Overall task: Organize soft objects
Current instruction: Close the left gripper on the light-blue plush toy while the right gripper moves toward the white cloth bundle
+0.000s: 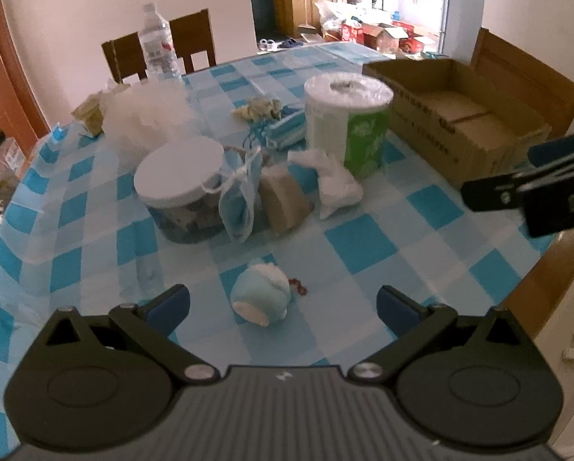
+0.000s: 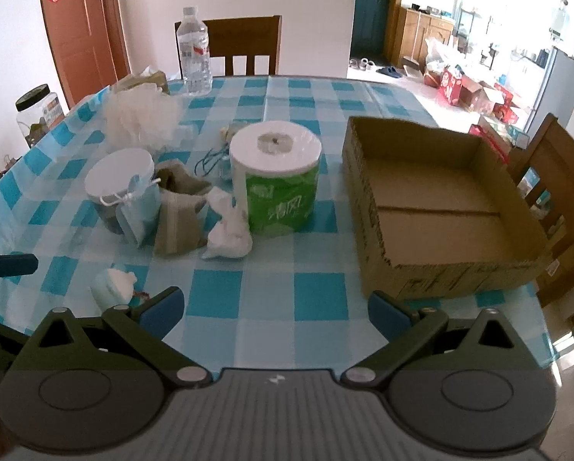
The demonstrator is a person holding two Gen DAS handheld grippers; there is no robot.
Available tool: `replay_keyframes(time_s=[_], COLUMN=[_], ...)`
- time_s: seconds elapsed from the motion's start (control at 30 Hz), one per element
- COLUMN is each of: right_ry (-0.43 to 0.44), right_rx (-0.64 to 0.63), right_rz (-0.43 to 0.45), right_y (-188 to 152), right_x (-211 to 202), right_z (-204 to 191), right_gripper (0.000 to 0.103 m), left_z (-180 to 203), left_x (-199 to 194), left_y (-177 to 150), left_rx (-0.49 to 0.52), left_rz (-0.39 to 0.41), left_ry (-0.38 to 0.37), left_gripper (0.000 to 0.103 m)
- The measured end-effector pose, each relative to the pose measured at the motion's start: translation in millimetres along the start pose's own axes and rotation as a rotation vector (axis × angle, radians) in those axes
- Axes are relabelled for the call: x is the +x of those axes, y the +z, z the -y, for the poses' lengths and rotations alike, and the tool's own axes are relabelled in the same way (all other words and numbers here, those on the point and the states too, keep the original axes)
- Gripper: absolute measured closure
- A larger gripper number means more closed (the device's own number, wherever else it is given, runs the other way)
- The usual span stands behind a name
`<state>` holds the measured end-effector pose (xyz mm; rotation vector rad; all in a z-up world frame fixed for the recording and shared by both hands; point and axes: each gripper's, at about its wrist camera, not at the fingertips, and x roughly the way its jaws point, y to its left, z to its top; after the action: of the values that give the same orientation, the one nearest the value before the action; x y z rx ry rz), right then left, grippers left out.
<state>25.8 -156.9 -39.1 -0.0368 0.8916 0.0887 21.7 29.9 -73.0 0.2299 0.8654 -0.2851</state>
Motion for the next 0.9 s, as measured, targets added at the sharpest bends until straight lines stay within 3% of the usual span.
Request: replay_keyframes(time_s=[0.17,0.33,0.7,0.9], right_ry=[0.021,0.050,0.072,0.072], right_rx=[-0.012,-0.029,-0.031,-0.034], right_rz=[-0.021,-0.057,-0.117,-0.137], right_y=[-9.0,-17.3,-26.1,-25.1], right_x=[10.0,20.8,40.1,48.1], right_z=[-4.0,-9.5,-18.2,-23.6], right_gripper=[0.000,0.000,0.000,0.000], left_z=[-10.8,-14.4,-30.8,-33.9], left_x=[18.4,31.9,56.9,65.6], left_y=[-10.3,-15.6,-13.5,-10.0], left_rx=[0.006,0.089,0.158,0.183], left_rz=[-0.034,-0.050,-0.064,-0.063], left_ry=[-0.004,0.001,-0.060,-0.103], left_gripper=[0.001,0.003,0.032,0.039])
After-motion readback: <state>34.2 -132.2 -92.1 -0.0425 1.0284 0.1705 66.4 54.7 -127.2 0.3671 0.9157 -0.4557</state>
